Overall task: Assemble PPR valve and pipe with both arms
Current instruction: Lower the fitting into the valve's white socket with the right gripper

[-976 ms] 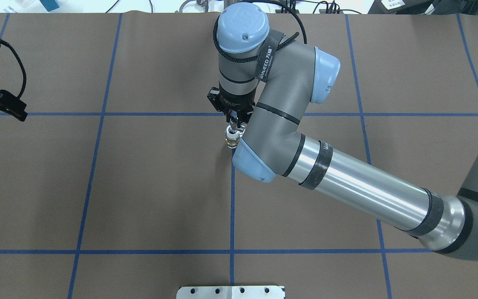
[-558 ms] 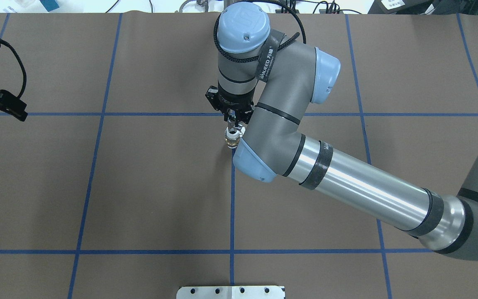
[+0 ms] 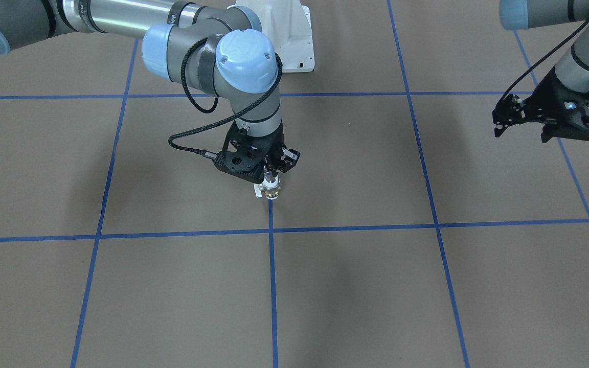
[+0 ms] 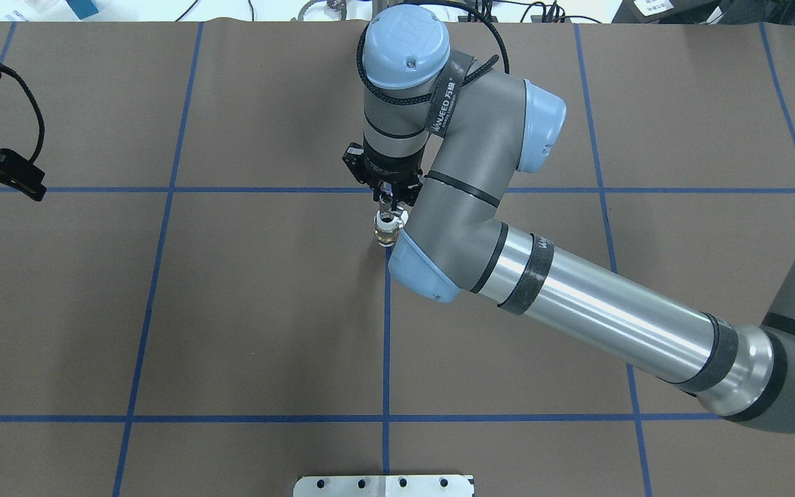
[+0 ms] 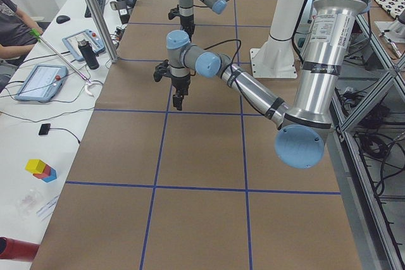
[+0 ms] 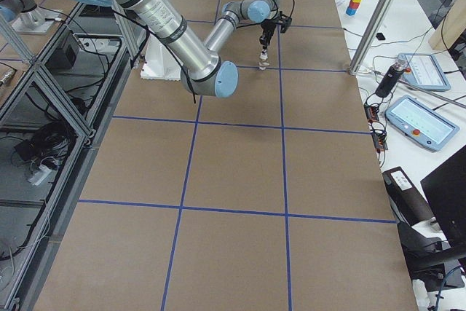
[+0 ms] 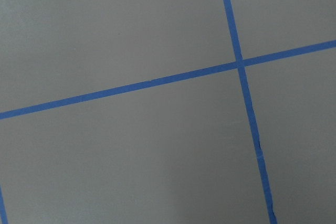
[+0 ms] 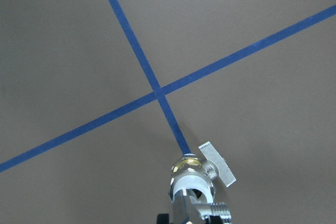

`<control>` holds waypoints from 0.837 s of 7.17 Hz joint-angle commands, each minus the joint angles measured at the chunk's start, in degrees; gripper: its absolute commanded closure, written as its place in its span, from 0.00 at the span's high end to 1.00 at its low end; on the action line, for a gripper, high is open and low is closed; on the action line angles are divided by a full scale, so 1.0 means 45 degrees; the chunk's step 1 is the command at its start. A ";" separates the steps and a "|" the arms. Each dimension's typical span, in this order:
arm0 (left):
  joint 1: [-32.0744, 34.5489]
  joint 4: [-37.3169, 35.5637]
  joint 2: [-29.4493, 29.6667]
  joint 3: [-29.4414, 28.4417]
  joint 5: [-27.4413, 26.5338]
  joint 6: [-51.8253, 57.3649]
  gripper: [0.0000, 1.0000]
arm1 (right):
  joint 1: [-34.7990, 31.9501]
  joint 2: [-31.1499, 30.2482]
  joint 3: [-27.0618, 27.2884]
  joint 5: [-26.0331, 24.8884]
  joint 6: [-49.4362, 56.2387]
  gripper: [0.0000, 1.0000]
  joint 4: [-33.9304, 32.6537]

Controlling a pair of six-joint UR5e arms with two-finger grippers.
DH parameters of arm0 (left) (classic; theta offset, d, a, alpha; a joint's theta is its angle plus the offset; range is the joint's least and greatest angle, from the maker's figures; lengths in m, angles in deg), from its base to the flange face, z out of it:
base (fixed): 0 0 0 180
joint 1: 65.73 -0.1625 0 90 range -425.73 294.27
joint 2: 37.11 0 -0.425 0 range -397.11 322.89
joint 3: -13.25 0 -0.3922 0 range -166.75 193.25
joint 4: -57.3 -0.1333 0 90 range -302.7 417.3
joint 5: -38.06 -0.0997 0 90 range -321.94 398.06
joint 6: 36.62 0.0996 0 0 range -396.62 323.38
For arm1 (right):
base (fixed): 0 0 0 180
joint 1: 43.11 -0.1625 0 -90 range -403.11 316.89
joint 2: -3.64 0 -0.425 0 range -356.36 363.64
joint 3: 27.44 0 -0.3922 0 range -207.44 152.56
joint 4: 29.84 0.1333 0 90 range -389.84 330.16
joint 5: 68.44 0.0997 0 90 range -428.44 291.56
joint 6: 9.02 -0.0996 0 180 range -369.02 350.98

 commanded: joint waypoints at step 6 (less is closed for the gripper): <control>0.0000 -0.0019 0.0073 0.0059 0.0000 -0.0105 1.00 | 0.0011 -0.0128 -0.0007 0.0117 0.0000 0.00 0.0026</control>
